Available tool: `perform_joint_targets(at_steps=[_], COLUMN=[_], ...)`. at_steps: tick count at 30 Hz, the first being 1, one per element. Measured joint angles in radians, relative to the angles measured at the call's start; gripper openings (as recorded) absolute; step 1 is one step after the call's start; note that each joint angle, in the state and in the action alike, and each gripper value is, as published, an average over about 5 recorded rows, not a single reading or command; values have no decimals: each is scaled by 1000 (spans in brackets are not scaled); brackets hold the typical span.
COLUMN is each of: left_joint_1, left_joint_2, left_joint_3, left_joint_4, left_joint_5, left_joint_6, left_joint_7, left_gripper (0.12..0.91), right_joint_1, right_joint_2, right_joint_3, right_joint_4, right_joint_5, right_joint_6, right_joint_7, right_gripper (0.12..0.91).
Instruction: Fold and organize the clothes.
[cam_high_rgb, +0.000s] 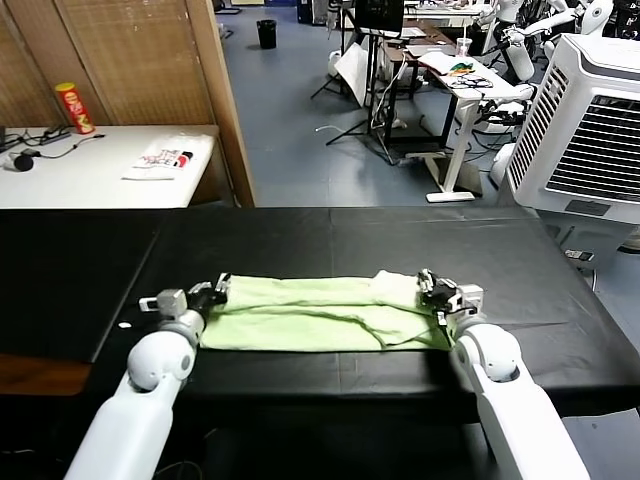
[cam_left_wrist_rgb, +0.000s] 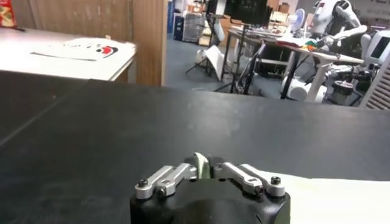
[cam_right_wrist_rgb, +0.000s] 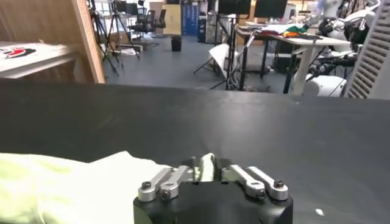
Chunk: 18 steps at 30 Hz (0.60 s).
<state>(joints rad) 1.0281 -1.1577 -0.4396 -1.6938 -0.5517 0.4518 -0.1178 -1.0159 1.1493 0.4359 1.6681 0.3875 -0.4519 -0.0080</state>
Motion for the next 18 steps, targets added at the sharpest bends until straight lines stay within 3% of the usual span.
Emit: perform_joint_targets(at_steps=[2,5,11,18], left_joint_1=[7,29,115,175], left_joint_2=[14,31,25,-9], left_joint_3=[-12,-30,-49,-66], left_joint_4=[-10,-37,-119,-137], left_joint_5=[-13,-41,-68,-112], left_joint_6=[1,8,19,21], left_joint_7=[-1,-5,-8,-10], left_gripper=[719,785,798,798], right_joint_1=[-26,-70,-152,-207], right_joint_2=[-15,-28,-27,-29], right_joint_3=[16,39,65,85], right_joint_4=[33,88,199,283], right_joint_5=[12,28,36,36], right_joint_6=[-7,-15,-19,-20], right_joint_7=[6,13,14,14], right_gripper=[715,786,798,798])
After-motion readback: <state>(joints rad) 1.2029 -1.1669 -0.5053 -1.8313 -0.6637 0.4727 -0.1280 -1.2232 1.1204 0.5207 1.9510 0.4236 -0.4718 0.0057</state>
